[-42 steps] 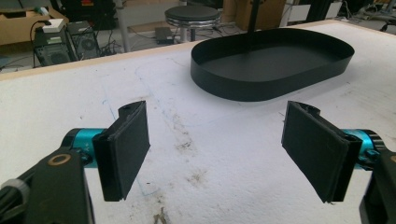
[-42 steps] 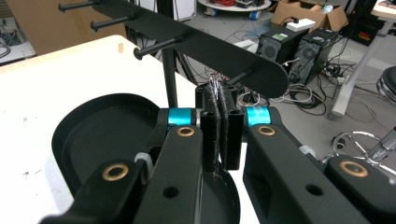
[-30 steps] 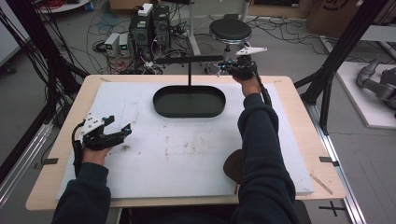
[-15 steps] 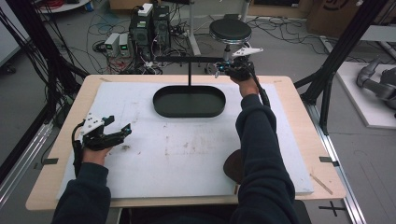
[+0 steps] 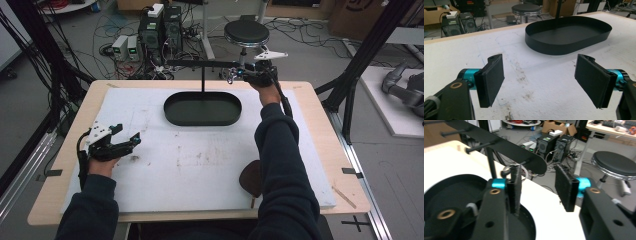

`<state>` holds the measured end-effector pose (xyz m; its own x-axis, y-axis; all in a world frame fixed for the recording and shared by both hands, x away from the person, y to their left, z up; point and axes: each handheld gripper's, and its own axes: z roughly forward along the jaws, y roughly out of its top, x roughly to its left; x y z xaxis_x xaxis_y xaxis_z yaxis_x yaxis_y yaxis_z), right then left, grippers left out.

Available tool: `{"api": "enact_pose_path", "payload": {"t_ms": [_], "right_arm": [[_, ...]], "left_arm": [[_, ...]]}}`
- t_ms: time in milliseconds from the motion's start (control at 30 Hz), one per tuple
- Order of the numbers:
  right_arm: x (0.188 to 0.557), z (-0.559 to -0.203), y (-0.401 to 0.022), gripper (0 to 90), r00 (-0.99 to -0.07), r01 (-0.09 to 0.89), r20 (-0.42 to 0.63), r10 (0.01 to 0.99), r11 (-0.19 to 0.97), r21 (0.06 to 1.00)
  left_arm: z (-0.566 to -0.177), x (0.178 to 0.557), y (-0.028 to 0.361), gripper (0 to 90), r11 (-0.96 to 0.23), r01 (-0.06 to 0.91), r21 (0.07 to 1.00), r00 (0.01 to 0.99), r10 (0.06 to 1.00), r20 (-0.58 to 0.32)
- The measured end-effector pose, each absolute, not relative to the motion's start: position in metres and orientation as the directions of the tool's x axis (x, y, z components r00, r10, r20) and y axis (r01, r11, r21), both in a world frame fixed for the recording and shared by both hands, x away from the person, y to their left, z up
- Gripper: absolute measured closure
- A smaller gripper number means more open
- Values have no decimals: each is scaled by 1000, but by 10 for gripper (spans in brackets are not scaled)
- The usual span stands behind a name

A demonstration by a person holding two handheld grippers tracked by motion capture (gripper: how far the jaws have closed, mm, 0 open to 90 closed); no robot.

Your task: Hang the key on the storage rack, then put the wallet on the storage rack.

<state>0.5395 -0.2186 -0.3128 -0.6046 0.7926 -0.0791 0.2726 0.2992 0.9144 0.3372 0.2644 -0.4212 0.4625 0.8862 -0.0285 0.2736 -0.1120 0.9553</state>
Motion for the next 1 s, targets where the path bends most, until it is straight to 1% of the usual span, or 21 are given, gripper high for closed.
{"api": "enact_pose_path", "payload": {"t_ms": [67,100,133,200,267,300,333,367,400,467,533,567,600,667,733,833,867,967,1000], "right_arm": [[533,-308,-222,480,-615,285,-76,785,312,906],[533,-308,-222,480,-615,285,-76,785,312,906],[525,-302,-226,430,-627,291,-93,774,343,893],[518,-300,-230,427,-629,285,-97,771,345,894],[504,-296,-239,380,-638,287,-107,762,364,886],[490,-292,-248,318,-644,312,-93,759,372,874],[490,-292,-248,318,-644,312,-93,759,372,874],[483,-290,-253,277,-642,331,-99,760,392,858],[476,-288,-257,260,-637,353,-99,764,403,844],[456,-290,-267,256,-639,333,-102,762,395,856],[443,-293,-272,218,-634,329,-128,763,415,848],[426,-303,-278,212,-622,336,-145,769,430,838],[426,-303,-278,212,-622,336,-145,769,430,838],[412,-314,-283,212,-614,324,-162,773,434,841],[401,-326,-286,212,-607,342,-168,777,445,828],[385,-342,-292,211,-606,357,-139,783,424,832],[374,-349,-295,211,-606,362,-131,785,418,833],[357,-360,-297,211,-609,364,-126,783,417,833],[357,-360,-297,211,-609,364,-126,783,417,833]], "left_arm": [[-421,337,265,232,-109,275,955,462,886,-32],[-421,337,265,232,-104,276,956,460,887,-36],[-421,337,266,209,-97,279,956,458,888,-43],[-420,337,268,197,-65,285,956,456,887,-76],[-420,337,268,183,-49,277,960,462,882,-89],[-419,337,268,179,-52,270,961,465,881,-83],[-419,338,268,179,-51,268,962,465,881,-83],[-419,338,268,179,-52,270,961,471,878,-85],[-420,338,267,179,-55,271,961,473,877,-83],[-420,338,267,179,-59,271,961,481,873,-82],[-420,338,267,179,-62,272,960,486,870,-81],[-420,337,266,179,-60,271,961,484,871,-82],[-420,336,266,179,-67,273,960,487,870,-78],[-420,335,266,179,-73,273,959,486,871,-72],[-419,335,266,179,-72,271,960,484,872,-71],[-419,336,266,180,-70,264,962,482,873,-69],[-419,336,265,181,-68,263,962,483,873,-70],[-419,337,265,183,-68,265,962,484,872,-71],[-419,337,265,184,-68,265,962,484,872,-71]]}}
